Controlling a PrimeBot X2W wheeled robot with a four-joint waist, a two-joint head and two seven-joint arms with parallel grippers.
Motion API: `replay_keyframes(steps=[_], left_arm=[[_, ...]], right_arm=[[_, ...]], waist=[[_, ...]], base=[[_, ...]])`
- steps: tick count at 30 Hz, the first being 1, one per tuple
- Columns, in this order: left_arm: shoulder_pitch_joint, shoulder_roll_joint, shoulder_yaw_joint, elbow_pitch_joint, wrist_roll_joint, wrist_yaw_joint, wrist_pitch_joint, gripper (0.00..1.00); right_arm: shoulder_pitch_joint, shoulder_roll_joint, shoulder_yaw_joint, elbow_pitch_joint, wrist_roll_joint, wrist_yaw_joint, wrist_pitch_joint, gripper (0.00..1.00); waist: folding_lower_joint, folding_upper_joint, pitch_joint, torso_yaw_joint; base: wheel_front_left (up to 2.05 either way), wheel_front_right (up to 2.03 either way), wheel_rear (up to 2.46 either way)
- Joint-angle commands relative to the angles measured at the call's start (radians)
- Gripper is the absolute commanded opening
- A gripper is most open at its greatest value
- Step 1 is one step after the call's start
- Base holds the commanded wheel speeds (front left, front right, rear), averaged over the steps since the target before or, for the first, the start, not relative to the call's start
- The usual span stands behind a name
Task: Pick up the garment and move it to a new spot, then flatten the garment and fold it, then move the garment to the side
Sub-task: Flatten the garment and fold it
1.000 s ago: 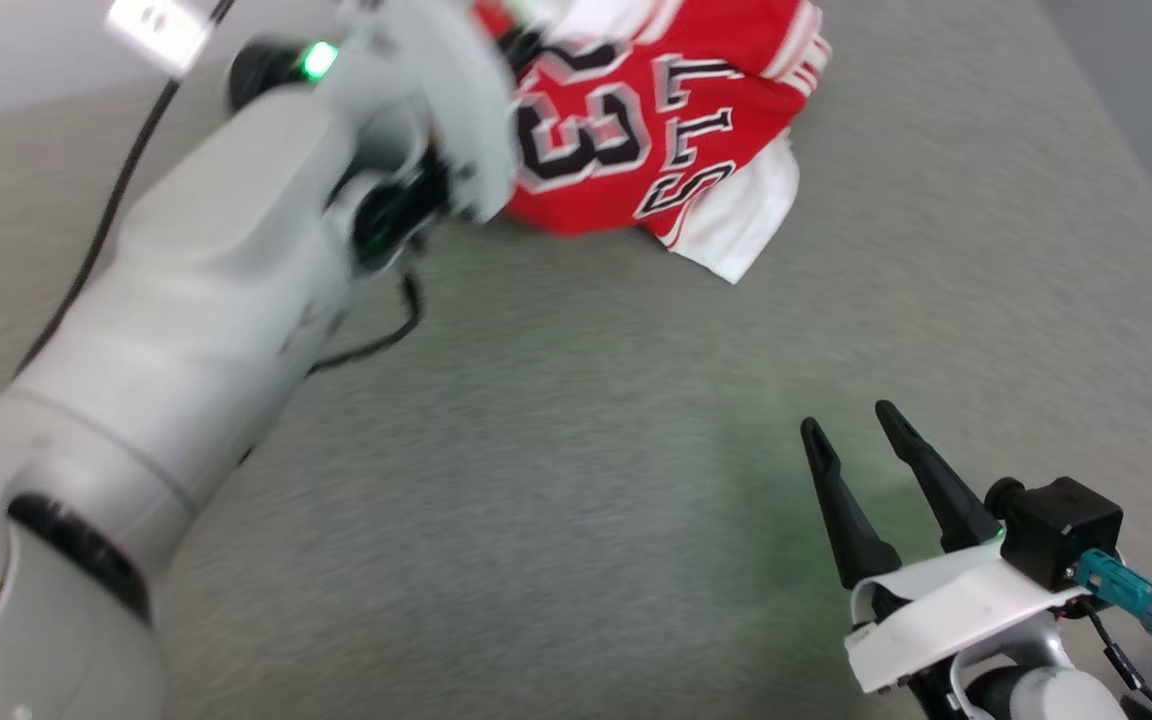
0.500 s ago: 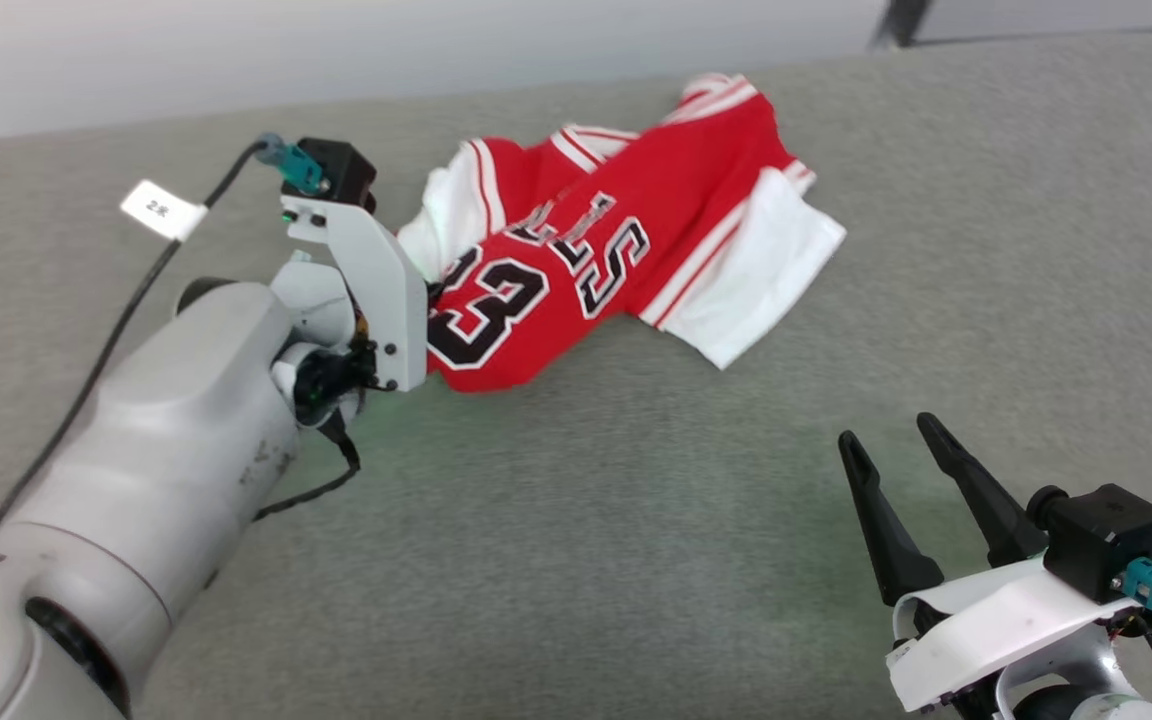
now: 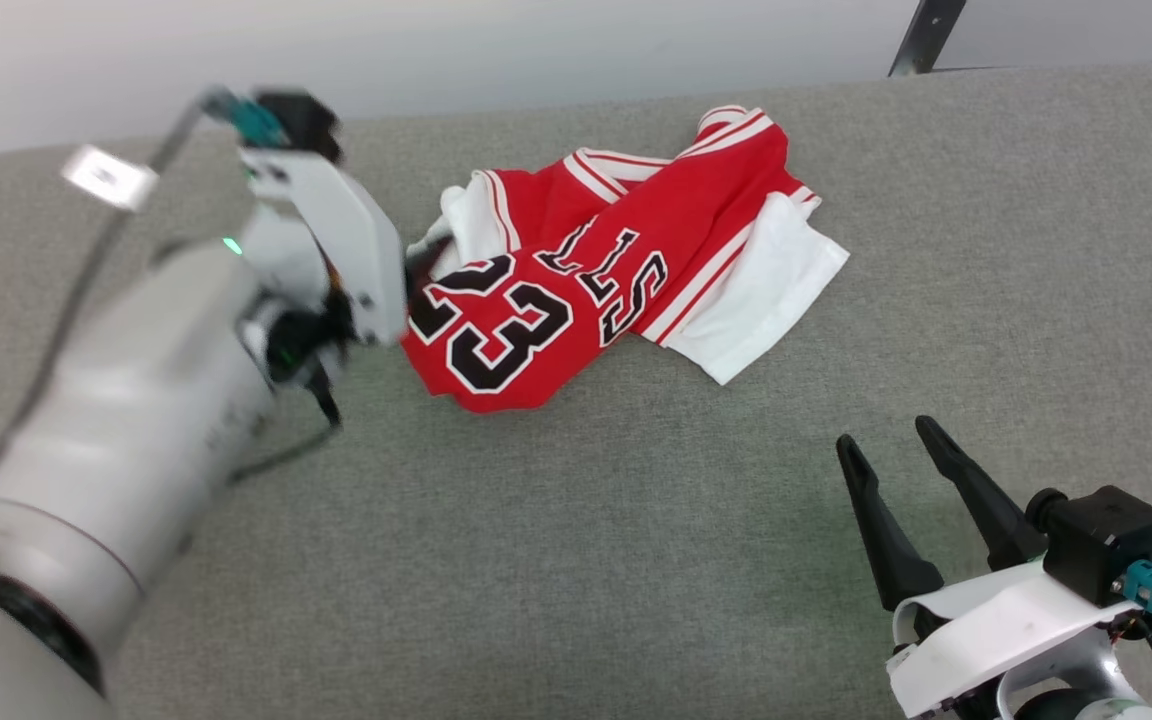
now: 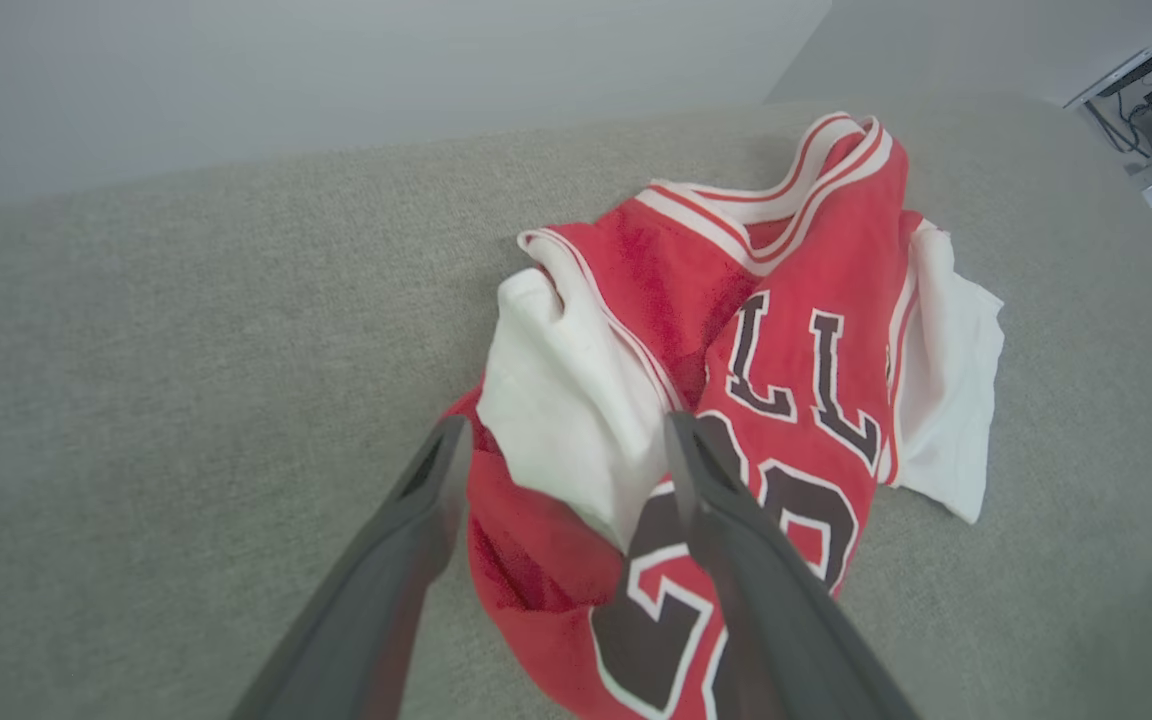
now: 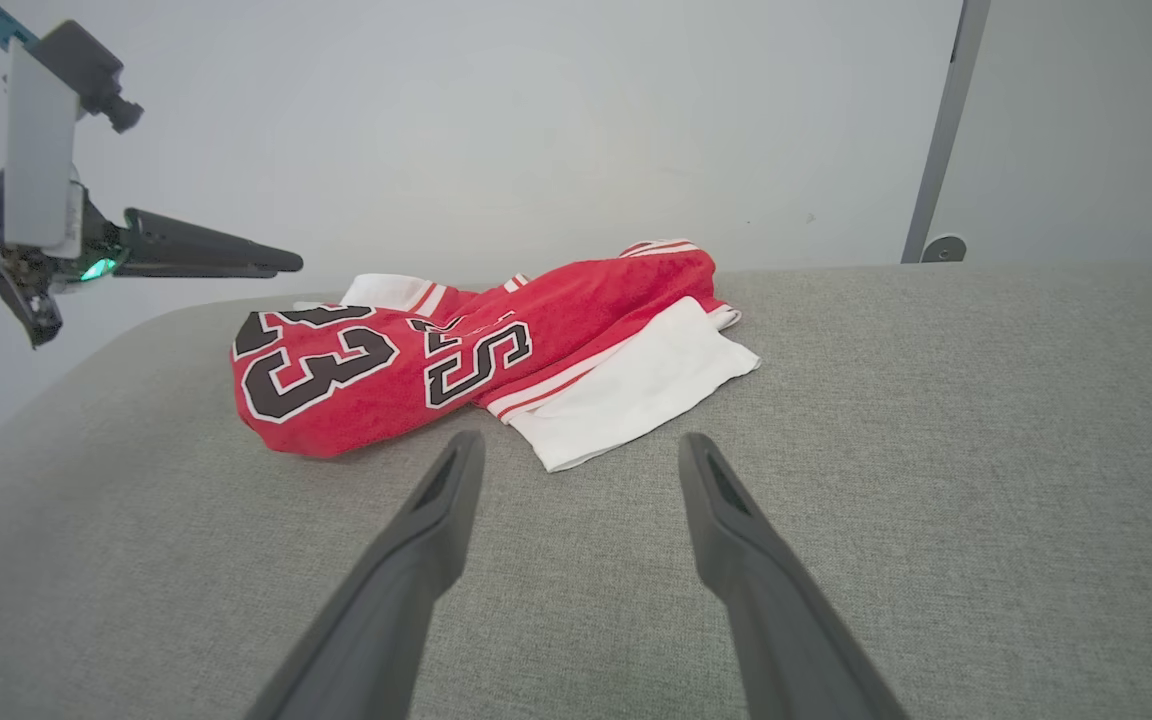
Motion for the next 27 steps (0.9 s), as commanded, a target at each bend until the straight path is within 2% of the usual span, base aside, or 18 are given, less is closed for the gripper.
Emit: replay_keyframes(steps=[1,7,10,16,27], left_arm=[[-0.028,0.012,0.005,-0.006,0.002,-0.003,-0.004,1.00],[-0.113,0.064,-0.014,-0.021,0.041,-0.004,0.056,1.00],[-0.142,0.094,-0.032,-0.044,0.049,-0.006,0.157,1.00],[-0.180,0.137,-0.037,-0.083,-0.003,-0.008,0.338,1.00],[-0.201,0.172,-0.035,-0.079,-0.028,-0.007,0.448,1.00]], right_arm=[[0.015,0.002,0.003,-0.002,0.005,-0.001,-0.006,1.00],[-0.009,0.006,0.015,0.002,0.007,-0.001,-0.017,1.00],[-0.019,0.007,0.022,0.006,0.006,-0.001,-0.023,1.00],[-0.038,0.009,0.029,0.015,0.002,-0.001,-0.035,1.00],[-0.056,0.011,0.031,0.024,-0.001,-0.001,-0.050,1.00]], waist=[[0.0000,0.0000,0.004,-0.005],[0.0000,0.0000,0.046,-0.036],[0.0000,0.0000,0.069,-0.054],[0.0000,0.0000,0.104,-0.084],[0.0000,0.0000,0.144,-0.111]], base=[[0.00,0.00,0.00],[0.00,0.00,0.00],[0.00,0.00,0.00],[0.00,0.00,0.00],[0.00,0.00,0.00]])
